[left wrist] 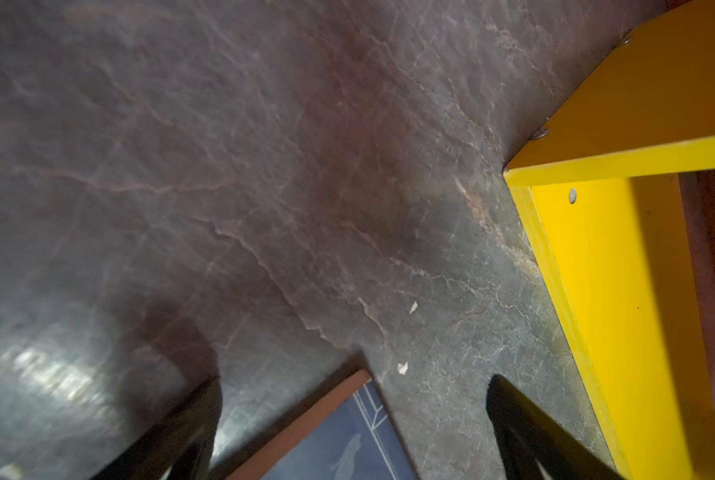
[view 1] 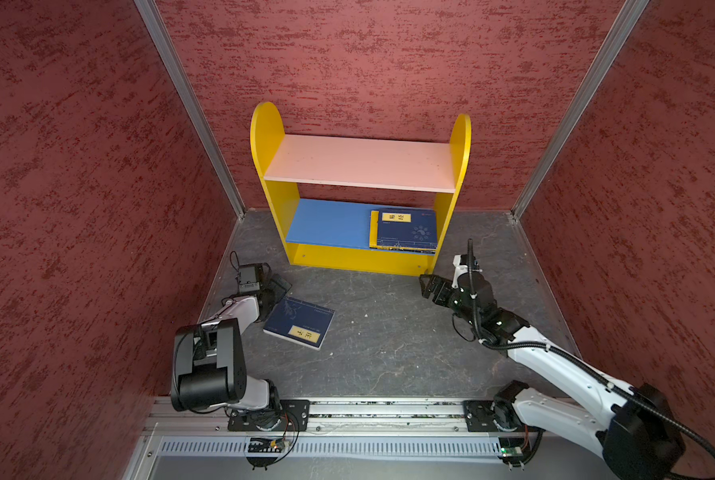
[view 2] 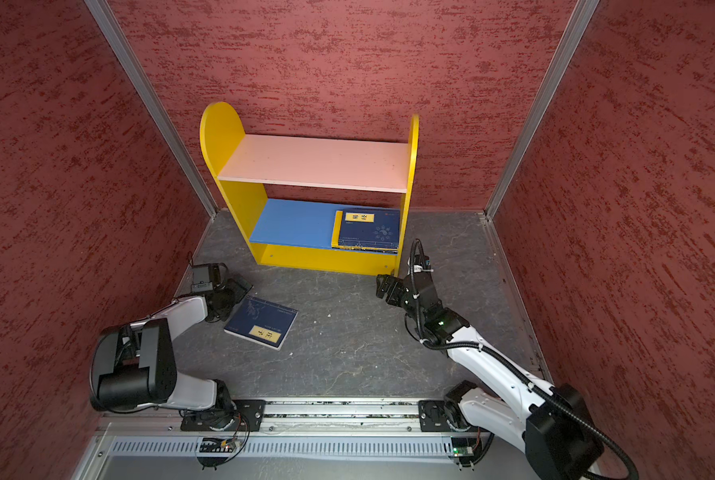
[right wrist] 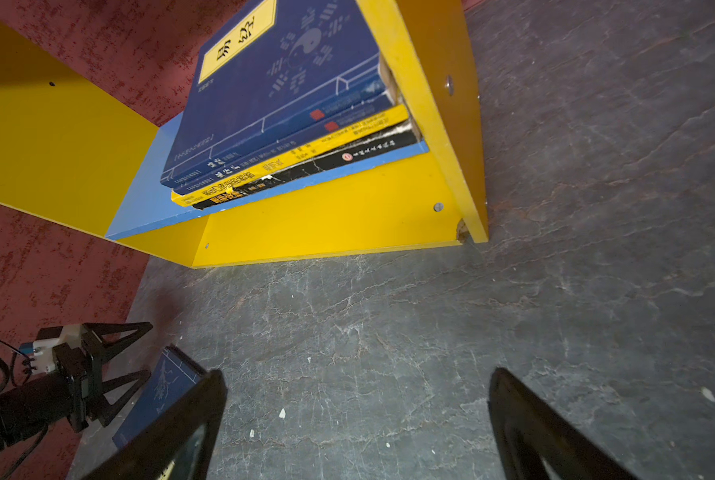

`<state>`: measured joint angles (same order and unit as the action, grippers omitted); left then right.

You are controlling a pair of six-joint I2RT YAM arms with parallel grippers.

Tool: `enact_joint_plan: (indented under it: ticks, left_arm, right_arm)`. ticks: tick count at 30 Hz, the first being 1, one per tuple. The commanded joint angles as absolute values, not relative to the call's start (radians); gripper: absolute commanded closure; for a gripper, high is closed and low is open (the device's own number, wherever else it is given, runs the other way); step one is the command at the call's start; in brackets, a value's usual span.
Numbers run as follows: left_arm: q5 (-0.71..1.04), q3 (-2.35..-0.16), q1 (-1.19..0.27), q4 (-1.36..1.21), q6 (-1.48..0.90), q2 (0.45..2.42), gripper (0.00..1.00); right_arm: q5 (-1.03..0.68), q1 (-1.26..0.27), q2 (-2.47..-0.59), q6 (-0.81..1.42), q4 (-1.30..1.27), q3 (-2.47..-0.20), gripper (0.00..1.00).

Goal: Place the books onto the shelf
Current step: 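Open both grippers and withdraw them from the shelf toward the table, then move both grippers toward the dark blue book lying on the table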

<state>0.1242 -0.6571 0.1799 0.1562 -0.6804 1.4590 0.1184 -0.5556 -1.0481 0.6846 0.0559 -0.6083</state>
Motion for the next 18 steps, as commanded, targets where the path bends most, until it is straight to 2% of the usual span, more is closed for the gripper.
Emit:
enact_joint_plan:
  ticks: [1,11,18]
  left_arm:
    - [0.123,-0.677,0.144,0.128,-0.669,1.5,0.01]
    - [0.157,-0.716,-0.02,0.093,-0.746,1.599,0.01]
    - [0.187,-0.75,-0.199,0.069,-0.8,1.626,0.01]
  right_arm:
    - [0.146,-0.562,-1.058,0.68,0.037,-0.646,0.01]
    - [0.169,-0.563,-1.04,0.666,0.059,-0.649,0.01]
    - [0.191,-0.562,-1.002,0.665,0.077,-0.629,0.01]
